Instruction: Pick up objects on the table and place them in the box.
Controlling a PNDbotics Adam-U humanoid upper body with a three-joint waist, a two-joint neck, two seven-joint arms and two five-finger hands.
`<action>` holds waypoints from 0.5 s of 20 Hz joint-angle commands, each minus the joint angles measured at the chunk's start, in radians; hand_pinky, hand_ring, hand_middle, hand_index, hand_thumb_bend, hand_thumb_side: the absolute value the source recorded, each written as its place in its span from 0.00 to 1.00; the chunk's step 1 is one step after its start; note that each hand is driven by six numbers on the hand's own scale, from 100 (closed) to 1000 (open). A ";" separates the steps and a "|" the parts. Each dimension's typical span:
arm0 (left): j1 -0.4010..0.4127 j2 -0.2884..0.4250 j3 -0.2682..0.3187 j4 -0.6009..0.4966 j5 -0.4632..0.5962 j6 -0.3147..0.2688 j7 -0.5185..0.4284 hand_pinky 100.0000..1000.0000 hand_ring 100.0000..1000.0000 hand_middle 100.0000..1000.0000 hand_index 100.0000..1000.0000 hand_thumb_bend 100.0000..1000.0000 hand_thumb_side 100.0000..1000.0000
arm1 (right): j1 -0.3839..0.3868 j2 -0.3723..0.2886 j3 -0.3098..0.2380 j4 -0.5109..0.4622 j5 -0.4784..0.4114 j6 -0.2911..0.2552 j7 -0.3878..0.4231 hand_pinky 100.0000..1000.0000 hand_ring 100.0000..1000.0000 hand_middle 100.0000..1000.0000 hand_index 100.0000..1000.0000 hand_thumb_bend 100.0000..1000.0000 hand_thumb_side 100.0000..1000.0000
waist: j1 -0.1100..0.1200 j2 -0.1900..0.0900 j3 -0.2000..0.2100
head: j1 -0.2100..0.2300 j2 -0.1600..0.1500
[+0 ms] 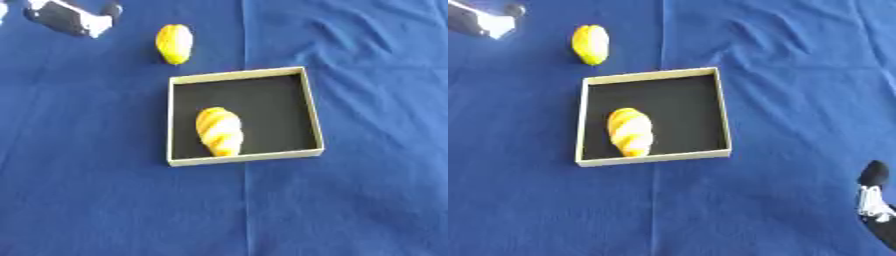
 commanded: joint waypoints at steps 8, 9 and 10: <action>-0.081 -0.095 0.016 0.225 -0.119 -0.052 -0.062 0.99 1.00 0.86 0.99 0.07 0.19 | -0.002 -0.013 -0.019 -0.016 -0.028 -0.034 -0.042 0.78 0.91 0.73 0.84 0.00 0.54 | -0.008 -0.024 -0.013 | 0.018 -0.019; -0.085 -0.106 0.016 0.238 -0.126 -0.055 -0.062 0.99 1.00 0.86 0.99 0.08 0.19 | -0.003 -0.012 -0.018 -0.016 -0.032 -0.033 -0.042 0.78 0.91 0.73 0.84 0.00 0.54 | -0.009 -0.024 -0.014 | 0.019 -0.019; -0.088 -0.115 0.015 0.250 -0.133 -0.059 -0.064 0.99 1.00 0.86 0.99 0.09 0.18 | -0.004 -0.011 -0.018 -0.016 -0.035 -0.031 -0.042 0.77 0.91 0.73 0.84 0.00 0.55 | -0.010 -0.023 -0.016 | 0.020 -0.020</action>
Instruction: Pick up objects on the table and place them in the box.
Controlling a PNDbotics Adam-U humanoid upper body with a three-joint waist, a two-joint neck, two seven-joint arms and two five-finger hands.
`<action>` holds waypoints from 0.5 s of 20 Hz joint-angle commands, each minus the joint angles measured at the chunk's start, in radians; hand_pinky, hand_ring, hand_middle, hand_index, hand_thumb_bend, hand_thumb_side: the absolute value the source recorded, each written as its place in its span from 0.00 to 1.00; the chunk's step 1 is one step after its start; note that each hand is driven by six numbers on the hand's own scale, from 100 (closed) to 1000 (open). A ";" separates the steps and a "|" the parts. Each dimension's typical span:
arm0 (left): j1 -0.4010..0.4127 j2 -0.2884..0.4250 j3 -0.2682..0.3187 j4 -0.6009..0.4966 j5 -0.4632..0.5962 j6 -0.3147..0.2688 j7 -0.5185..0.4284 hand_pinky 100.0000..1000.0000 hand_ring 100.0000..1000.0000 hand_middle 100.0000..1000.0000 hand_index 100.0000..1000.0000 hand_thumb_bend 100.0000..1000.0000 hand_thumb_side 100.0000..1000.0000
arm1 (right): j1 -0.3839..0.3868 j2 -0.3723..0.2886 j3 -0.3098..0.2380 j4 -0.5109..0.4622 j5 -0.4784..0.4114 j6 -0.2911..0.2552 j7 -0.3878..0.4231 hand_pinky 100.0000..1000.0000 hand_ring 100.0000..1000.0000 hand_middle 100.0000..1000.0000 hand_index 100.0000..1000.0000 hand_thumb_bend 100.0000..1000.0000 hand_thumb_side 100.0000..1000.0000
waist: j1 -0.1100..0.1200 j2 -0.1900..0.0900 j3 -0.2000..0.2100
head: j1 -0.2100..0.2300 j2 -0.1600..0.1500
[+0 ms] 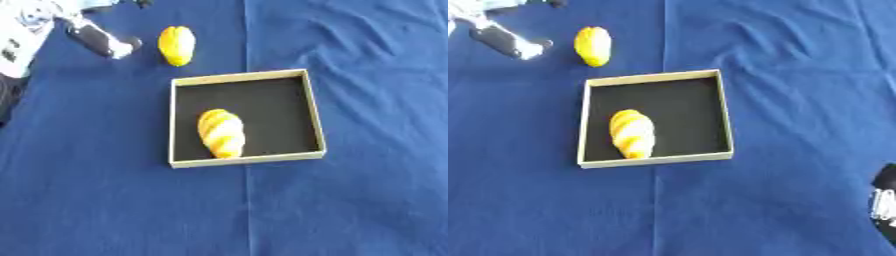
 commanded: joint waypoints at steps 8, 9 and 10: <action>-0.054 -0.055 0.017 0.082 -0.071 -0.021 -0.007 1.00 1.00 0.89 1.00 0.13 0.17 | -0.011 -0.001 0.005 -0.016 -0.043 -0.014 -0.039 0.77 0.92 0.72 0.84 0.00 0.56 | -0.002 -0.016 -0.009 | 0.008 -0.019; -0.056 -0.061 0.023 0.089 -0.079 -0.017 0.005 1.00 1.00 0.89 1.00 0.13 0.17 | -0.013 0.000 0.009 -0.016 -0.045 -0.011 -0.036 0.77 0.92 0.72 0.84 0.00 0.57 | -0.002 -0.015 -0.011 | 0.009 -0.020; -0.058 -0.066 0.026 0.095 -0.089 -0.014 0.016 1.00 1.00 0.90 1.00 0.15 0.18 | -0.014 0.002 0.012 -0.016 -0.047 -0.009 -0.033 0.77 0.92 0.72 0.84 0.00 0.57 | -0.001 -0.014 -0.013 | 0.010 -0.022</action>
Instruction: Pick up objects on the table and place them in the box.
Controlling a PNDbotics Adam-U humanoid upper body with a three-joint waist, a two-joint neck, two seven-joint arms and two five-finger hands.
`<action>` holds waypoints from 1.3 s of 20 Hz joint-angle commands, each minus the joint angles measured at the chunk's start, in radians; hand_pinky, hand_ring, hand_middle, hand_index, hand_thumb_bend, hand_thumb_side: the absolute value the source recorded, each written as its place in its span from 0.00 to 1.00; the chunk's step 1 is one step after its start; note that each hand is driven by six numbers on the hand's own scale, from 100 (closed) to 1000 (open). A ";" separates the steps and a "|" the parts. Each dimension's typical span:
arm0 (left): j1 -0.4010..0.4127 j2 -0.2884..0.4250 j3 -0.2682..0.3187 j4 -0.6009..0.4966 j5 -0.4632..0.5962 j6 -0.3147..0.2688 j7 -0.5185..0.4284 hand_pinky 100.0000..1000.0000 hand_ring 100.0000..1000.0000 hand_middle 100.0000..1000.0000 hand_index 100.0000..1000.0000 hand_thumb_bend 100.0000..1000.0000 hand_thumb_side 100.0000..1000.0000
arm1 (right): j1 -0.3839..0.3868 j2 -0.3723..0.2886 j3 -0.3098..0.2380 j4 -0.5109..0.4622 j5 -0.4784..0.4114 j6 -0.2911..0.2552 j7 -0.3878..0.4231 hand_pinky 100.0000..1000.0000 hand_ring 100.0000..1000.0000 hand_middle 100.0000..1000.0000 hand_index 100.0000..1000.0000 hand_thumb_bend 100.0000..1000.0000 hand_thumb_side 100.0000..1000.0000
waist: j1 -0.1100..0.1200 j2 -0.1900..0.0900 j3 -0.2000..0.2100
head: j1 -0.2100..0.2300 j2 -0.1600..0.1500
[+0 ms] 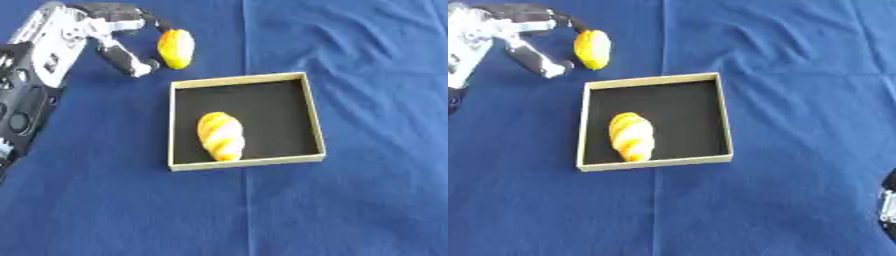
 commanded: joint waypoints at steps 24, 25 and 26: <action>-0.048 -0.046 0.053 0.066 -0.133 0.064 0.175 0.96 0.99 0.82 0.97 0.00 0.06 | -0.022 0.039 0.051 -0.016 -0.057 0.042 0.054 0.76 0.95 0.71 0.85 0.00 0.62 | 0.013 0.022 -0.032 | 0.021 -0.041; -0.048 -0.047 0.052 0.067 -0.133 0.068 0.176 0.95 0.98 0.81 0.96 0.00 0.04 | -0.022 0.041 0.052 -0.016 -0.060 0.044 0.056 0.76 0.95 0.71 0.85 0.00 0.62 | 0.013 0.023 -0.033 | 0.022 -0.042; -0.047 -0.048 0.050 0.068 -0.136 0.071 0.175 0.95 0.97 0.79 0.95 0.00 0.03 | -0.023 0.043 0.052 -0.016 -0.063 0.045 0.058 0.76 0.95 0.71 0.85 0.00 0.62 | 0.014 0.023 -0.035 | 0.023 -0.043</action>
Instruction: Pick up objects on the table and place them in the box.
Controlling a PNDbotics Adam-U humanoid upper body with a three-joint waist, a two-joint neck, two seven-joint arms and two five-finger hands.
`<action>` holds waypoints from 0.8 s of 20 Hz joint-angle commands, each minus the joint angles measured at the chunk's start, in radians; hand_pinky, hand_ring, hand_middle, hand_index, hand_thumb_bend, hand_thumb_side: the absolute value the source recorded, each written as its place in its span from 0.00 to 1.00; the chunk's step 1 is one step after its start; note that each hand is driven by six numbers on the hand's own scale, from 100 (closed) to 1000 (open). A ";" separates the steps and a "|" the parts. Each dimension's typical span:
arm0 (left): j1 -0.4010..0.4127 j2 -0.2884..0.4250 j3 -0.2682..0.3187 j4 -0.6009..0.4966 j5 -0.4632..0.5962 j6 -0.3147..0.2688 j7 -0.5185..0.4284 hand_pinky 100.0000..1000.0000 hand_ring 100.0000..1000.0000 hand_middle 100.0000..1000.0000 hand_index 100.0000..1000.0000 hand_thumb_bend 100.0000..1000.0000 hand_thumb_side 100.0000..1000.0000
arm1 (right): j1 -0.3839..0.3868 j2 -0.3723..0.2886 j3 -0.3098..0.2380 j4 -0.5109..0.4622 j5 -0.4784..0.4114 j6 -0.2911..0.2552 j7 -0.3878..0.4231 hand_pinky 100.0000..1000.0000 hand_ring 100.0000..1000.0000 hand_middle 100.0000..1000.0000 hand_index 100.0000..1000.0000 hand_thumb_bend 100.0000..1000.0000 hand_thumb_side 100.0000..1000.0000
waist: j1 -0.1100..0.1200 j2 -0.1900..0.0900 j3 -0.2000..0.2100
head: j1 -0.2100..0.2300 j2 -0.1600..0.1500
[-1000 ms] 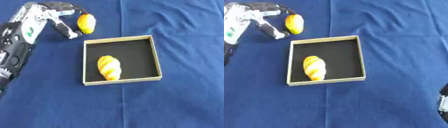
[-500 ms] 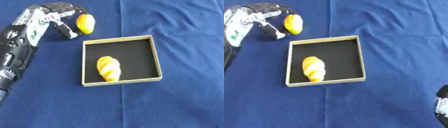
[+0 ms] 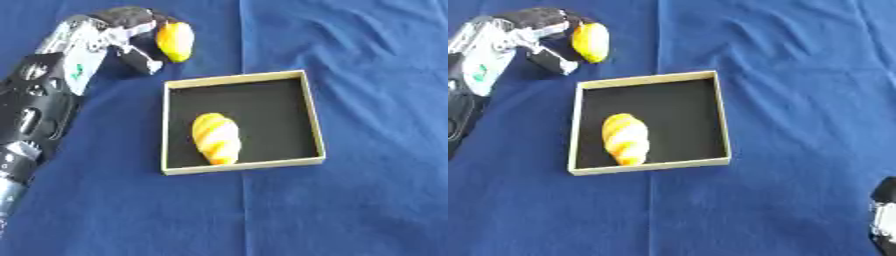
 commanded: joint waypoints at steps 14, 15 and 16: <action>-0.015 0.022 -0.003 -0.064 0.021 0.059 0.102 0.87 0.77 0.59 0.67 0.00 0.08 | 0.022 0.010 -0.003 -0.016 -0.031 0.017 0.026 0.77 0.97 0.71 0.86 0.00 0.64 | -0.003 -0.036 0.008 | -0.003 0.006; -0.015 0.025 -0.005 -0.072 0.029 0.060 0.095 0.87 0.78 0.59 0.68 0.00 0.08 | 0.024 0.010 -0.004 -0.016 -0.031 0.015 0.028 0.77 0.97 0.71 0.86 0.00 0.64 | -0.004 -0.039 0.011 | -0.004 0.009; -0.013 0.028 -0.007 -0.084 0.039 0.062 0.088 0.87 0.78 0.59 0.68 0.00 0.08 | 0.026 0.010 -0.005 -0.016 -0.031 0.012 0.031 0.77 0.97 0.71 0.86 0.00 0.64 | -0.005 -0.042 0.014 | -0.005 0.011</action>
